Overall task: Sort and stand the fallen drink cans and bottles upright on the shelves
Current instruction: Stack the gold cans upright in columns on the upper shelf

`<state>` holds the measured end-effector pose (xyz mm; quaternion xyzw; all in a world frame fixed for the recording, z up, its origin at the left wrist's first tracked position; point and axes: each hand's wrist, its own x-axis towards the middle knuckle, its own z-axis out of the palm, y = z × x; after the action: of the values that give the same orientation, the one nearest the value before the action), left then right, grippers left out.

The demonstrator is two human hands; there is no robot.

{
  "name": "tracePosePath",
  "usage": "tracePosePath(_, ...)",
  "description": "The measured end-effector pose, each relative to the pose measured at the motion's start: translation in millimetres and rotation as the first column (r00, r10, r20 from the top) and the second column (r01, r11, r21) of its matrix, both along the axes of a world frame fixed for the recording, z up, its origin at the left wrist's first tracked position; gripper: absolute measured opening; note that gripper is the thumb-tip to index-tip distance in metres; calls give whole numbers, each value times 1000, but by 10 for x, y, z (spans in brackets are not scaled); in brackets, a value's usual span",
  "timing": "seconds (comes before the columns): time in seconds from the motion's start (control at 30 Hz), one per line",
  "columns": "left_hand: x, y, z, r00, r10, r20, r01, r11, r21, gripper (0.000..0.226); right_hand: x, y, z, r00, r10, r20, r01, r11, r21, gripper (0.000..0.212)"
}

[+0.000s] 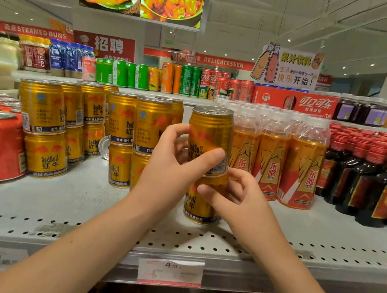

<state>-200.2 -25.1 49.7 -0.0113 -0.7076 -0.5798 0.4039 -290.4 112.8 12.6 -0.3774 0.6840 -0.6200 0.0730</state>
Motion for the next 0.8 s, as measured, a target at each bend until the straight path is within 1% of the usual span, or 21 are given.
tracePosePath(0.07,-6,7,15,1000,1,7,-1,1000,-19,48,-14,-9,-6,1000,2,6,-1,1000,-4,61)
tracePosePath(0.13,-15,30,42,999,26,27,-25,999,-48,42,-18,-17,-5,1000,-7,-4,7,1000,0,63)
tracePosePath(0.23,-33,58,70,995,70,66,-64,994,-91,35,-11,-14,-2,997,-46,-55,47,999,14,62)
tracePosePath(0.37,-37,56,79,985,134,108,-120,984,-128,38,8,-6,-13,990,-84,-112,87,996,18,54)
tracePosePath(0.47,39,55,90,973,187,133,-151,959,-239,44,19,5,-17,988,-68,-137,73,997,31,50)
tracePosePath(0.5,103,33,85,969,213,124,-171,944,-283,47,22,12,-12,988,-59,-142,65,997,35,50)
tracePosePath(0.53,192,5,70,964,252,84,-213,923,-321,46,25,20,-4,988,-50,-144,55,998,35,53)
tracePosePath(0.57,308,-38,57,955,295,10,-272,893,-358,40,32,27,4,989,-43,-143,49,998,36,56)
tracePosePath(0.6,445,-107,53,940,332,-84,-338,857,-390,29,40,29,11,989,-42,-141,48,998,37,60)
tracePosePath(0.63,581,-216,53,916,361,-174,-400,823,-402,19,48,29,16,989,-48,-140,54,998,40,64)
tracePosePath(0.67,709,-364,62,888,390,-245,-458,801,-385,18,53,22,17,989,-57,-139,63,997,40,66)
tracePosePath(0.7,821,-539,84,860,429,-277,-506,791,-345,21,58,14,16,988,-68,-137,74,996,40,67)
tracePosePath(0.77,954,-939,147,799,548,-247,-601,746,-287,22,75,-11,11,986,-90,-137,97,994,44,68)
tracePosePath(0.8,960,-1160,168,767,613,-188,-638,700,-322,19,86,-21,11,985,-102,-142,109,993,46,68)
